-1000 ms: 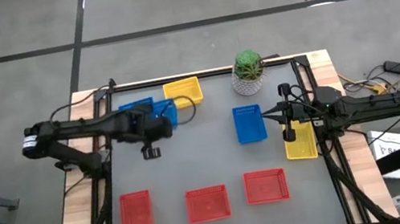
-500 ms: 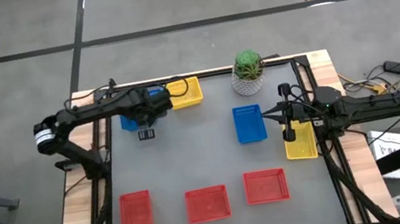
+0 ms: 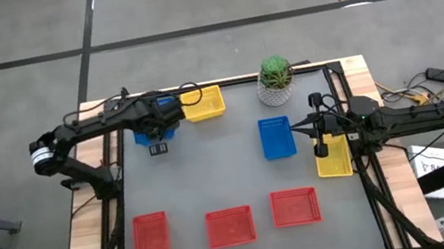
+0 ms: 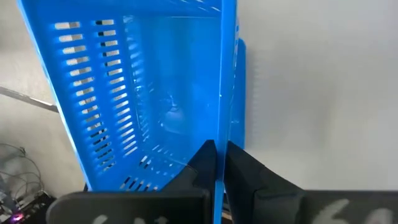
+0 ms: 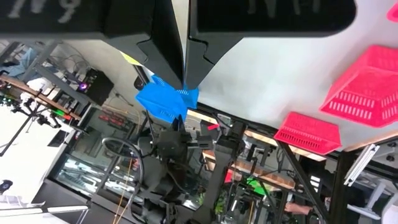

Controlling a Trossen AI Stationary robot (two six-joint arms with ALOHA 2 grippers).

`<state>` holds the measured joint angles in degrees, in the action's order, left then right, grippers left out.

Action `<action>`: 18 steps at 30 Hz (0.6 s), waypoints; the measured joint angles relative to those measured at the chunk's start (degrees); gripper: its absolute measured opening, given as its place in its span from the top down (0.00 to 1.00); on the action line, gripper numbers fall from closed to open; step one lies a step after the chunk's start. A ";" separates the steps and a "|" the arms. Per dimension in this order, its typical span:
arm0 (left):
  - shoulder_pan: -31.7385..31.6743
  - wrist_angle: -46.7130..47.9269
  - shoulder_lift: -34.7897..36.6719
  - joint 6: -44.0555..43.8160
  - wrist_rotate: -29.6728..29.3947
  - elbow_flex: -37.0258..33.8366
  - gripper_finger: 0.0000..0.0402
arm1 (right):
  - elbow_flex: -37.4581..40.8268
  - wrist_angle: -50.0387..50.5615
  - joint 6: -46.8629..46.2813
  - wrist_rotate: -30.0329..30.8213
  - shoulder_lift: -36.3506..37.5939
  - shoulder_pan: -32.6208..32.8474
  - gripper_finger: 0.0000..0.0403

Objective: Stack baskets by color
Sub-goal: Stack the bottom blue basket on top of the top blue basket

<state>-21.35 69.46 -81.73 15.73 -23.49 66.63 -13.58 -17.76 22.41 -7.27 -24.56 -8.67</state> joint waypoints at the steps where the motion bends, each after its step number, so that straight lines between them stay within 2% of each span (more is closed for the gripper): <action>1: 0.01 -0.33 0.30 0.00 -0.01 -0.59 1.00 | 0.00 0.01 -0.08 0.00 -0.01 0.02 0.98; 11: -0.08 -0.95 0.75 -0.29 -1.10 -5.05 1.00 | 0.00 0.02 -0.79 0.17 -0.01 0.02 0.98; 18: -0.08 -2.02 0.56 -0.29 -1.20 -5.38 1.00 | 0.00 0.02 -0.83 0.16 -0.01 0.02 0.98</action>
<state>-21.43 67.44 -81.17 15.44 -24.68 61.25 -13.58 -17.74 21.59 -7.11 -24.58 -8.64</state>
